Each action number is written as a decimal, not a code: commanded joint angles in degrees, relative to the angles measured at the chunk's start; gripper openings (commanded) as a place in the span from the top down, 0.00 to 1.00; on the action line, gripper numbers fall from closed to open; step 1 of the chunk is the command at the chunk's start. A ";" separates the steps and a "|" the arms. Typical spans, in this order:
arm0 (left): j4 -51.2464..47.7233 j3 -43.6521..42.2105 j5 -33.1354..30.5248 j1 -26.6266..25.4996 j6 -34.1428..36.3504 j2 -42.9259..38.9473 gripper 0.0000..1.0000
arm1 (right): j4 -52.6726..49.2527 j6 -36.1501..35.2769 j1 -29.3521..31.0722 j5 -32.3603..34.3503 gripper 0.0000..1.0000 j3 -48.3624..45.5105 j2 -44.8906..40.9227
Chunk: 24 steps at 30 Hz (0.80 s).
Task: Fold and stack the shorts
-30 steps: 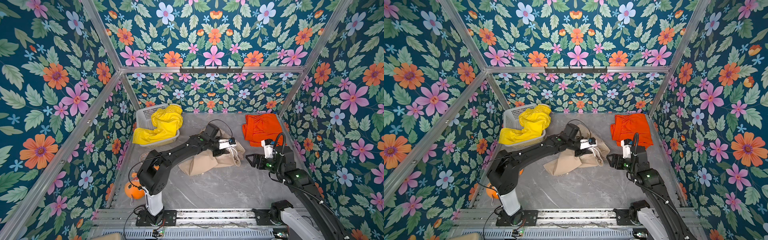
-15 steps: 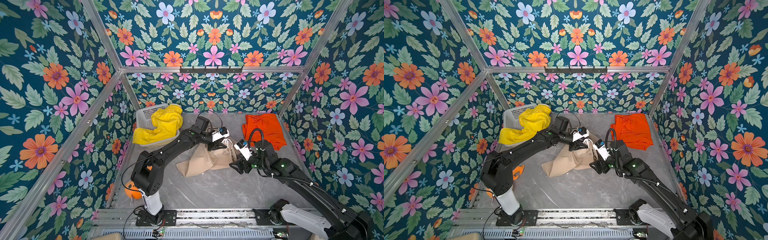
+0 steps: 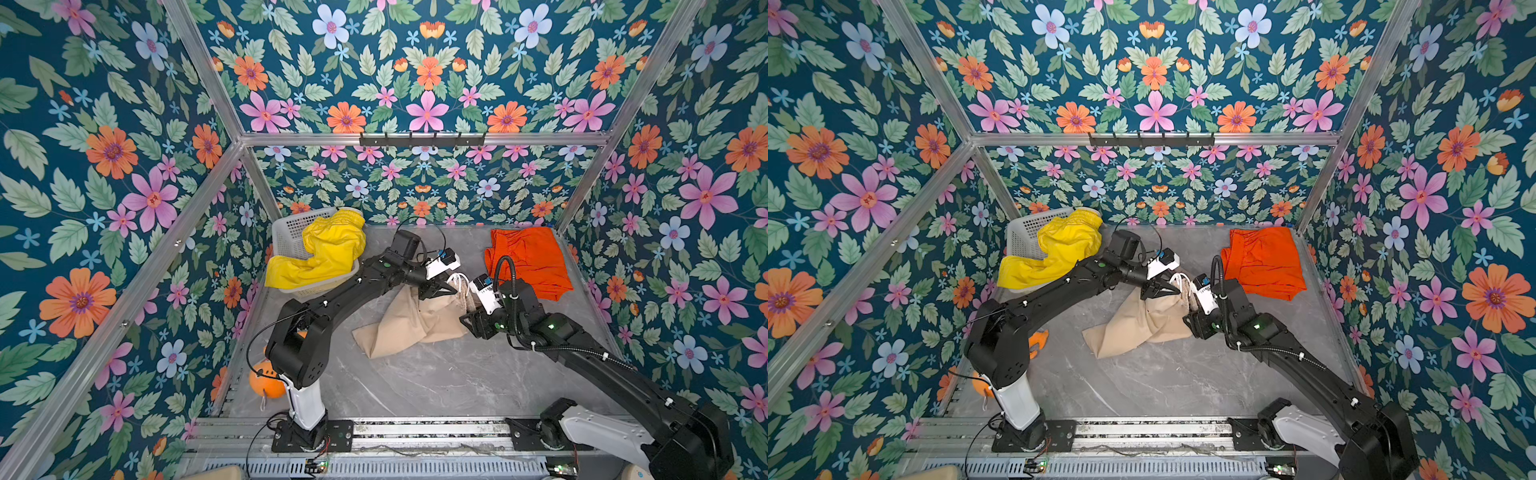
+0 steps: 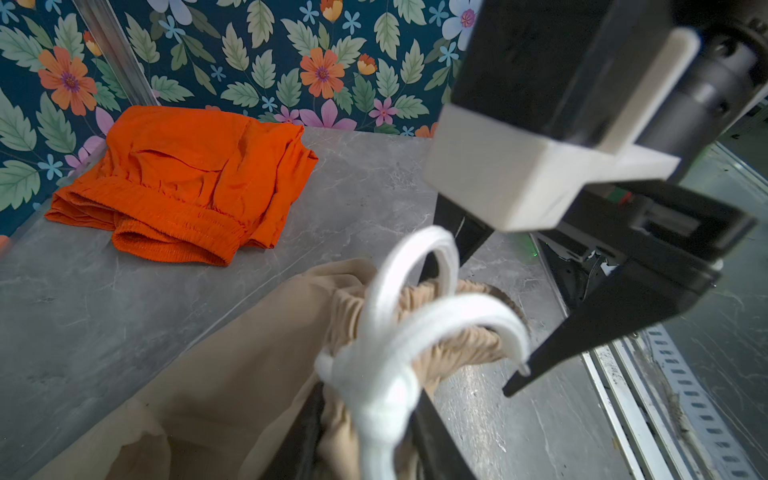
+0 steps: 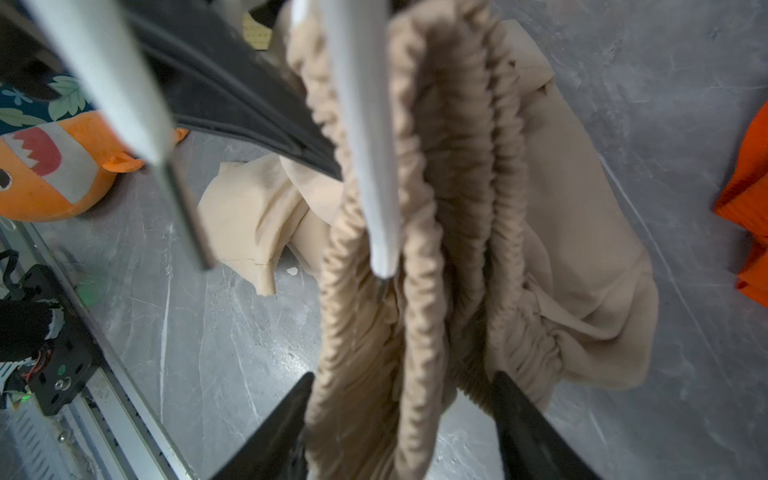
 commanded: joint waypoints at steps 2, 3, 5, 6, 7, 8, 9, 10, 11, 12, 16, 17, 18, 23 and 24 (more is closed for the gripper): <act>1.83 1.06 -0.40 0.06 -2.44 0.59 0.67 | 2.28 2.85 0.10 -2.10 0.46 -0.52 -0.62; 1.83 1.32 -0.37 0.07 -2.60 0.75 0.67 | 2.39 2.91 0.07 -2.56 0.49 -0.72 -0.72; 2.15 1.61 -0.40 0.05 -3.35 1.10 0.67 | 2.48 3.56 0.15 -3.08 0.51 -0.80 -0.85; 2.28 1.78 -0.69 0.06 -3.90 1.28 0.67 | 2.52 3.90 0.11 -3.49 0.51 -0.83 -0.81; 2.28 1.92 -0.91 0.05 -4.17 1.43 0.67 | 2.35 4.41 0.16 -4.08 0.51 -0.85 -0.89; 2.09 2.13 -1.18 0.05 -4.30 1.56 0.67 | 1.81 4.90 0.11 -4.97 0.49 -0.77 -1.04; 1.82 2.35 -1.44 0.05 -4.30 1.72 0.67 | 0.91 5.68 0.12 -6.06 0.48 -0.64 -1.51; 1.67 2.57 -1.55 0.05 -4.30 1.83 0.67 | -0.04 7.03 0.07 -6.85 0.44 -0.78 -2.20; 1.57 2.69 -1.46 0.08 -4.35 1.83 0.67 | -1.22 8.65 0.11 -7.12 0.41 -0.81 -3.09; 1.68 2.79 -1.43 0.06 -4.31 1.92 0.67 | -2.43 10.98 0.11 -6.61 0.38 -0.90 -3.87; 2.29 3.02 -0.44 0.05 -5.06 2.62 0.67 | -6.04 18.08 0.08 -2.59 0.35 0.24 -4.62; 2.31 3.30 -0.36 0.10 -5.38 2.79 0.67 | -6.85 19.35 0.11 -2.15 0.35 1.08 -3.93; 2.34 3.44 -0.28 0.05 -5.60 2.88 0.67 | -7.48 20.05 0.09 -1.61 0.34 2.02 -3.02; 2.89 3.45 0.51 -0.01 -6.28 2.67 0.67 | -7.59 20.62 0.11 -1.00 0.34 5.24 2.49; 2.89 3.46 0.56 -0.12 -6.40 2.63 0.67 | -7.12 20.58 0.11 -0.60 0.34 5.55 3.48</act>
